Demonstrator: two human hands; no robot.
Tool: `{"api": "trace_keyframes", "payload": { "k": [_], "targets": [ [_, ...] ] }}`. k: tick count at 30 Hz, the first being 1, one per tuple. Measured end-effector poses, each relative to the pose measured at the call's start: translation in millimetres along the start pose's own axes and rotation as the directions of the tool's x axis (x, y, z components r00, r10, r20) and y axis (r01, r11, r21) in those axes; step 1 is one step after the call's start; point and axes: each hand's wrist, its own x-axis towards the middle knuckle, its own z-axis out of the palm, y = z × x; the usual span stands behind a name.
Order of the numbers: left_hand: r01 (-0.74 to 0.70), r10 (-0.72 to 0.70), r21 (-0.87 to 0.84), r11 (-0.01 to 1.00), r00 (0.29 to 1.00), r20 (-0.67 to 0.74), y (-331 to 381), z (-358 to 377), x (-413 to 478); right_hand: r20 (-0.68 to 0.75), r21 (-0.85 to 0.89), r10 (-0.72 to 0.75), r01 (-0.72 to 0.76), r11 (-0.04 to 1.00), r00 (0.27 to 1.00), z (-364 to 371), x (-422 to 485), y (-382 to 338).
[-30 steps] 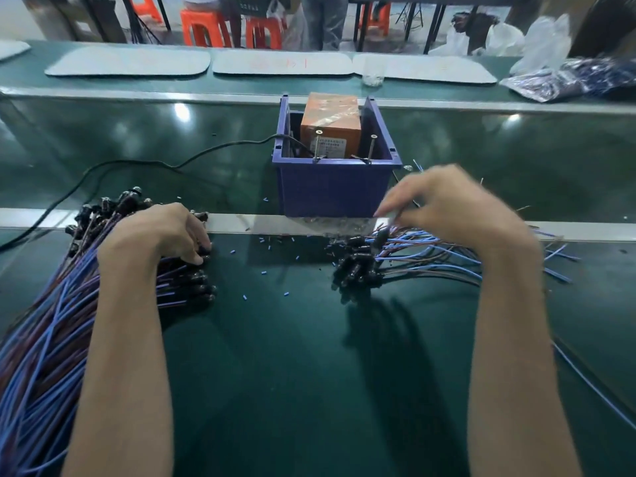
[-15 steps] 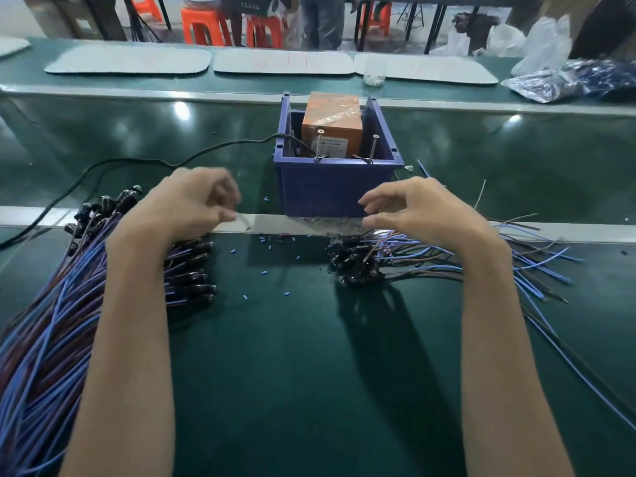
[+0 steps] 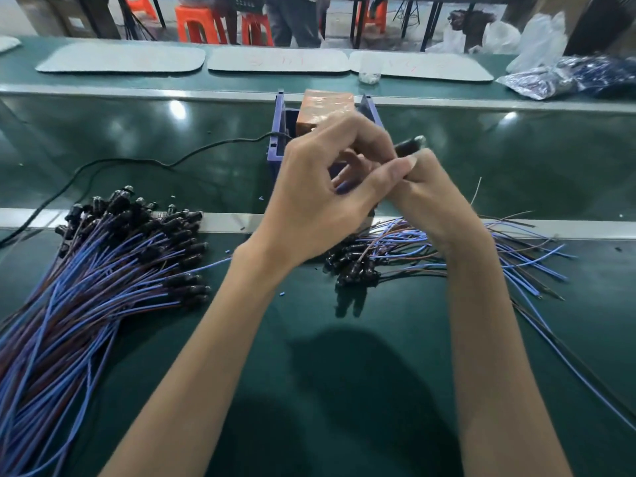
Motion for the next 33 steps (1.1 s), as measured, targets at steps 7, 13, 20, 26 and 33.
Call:
{"api": "trace_keyframes", "payload": {
  "k": [7,13,20,26,33],
  "targets": [
    [0.655,-0.635,-0.151,0.74,0.755,0.162,-24.5,-3.2,8.1,-0.212,0.123,-0.122,0.15,0.981,0.97,-6.8,1.0,-8.8],
    [0.418,-0.715,-0.672,0.612,0.656,-0.243,-24.0,-21.4,13.5,-0.265,0.361,-0.102,0.197,0.912,0.959,-13.6,-2.5,-18.0],
    [0.411,-0.596,-0.476,0.778,0.722,-0.351,-21.7,-32.0,13.0,-0.365,0.369,-0.067,0.21,0.905,0.929,-18.4,-4.8,-16.7],
    [0.462,-0.472,-0.255,0.849,0.881,0.026,-11.3,-36.4,7.9,-0.33,-0.047,-0.225,0.222,0.974,0.917,-18.0,-8.3,-13.8],
    [0.447,-0.301,-0.134,0.885,0.767,0.567,-5.4,-17.5,-1.7,-0.143,-0.153,-0.308,0.287,0.946,0.94,-13.9,-9.2,-13.1]
  ]
}}
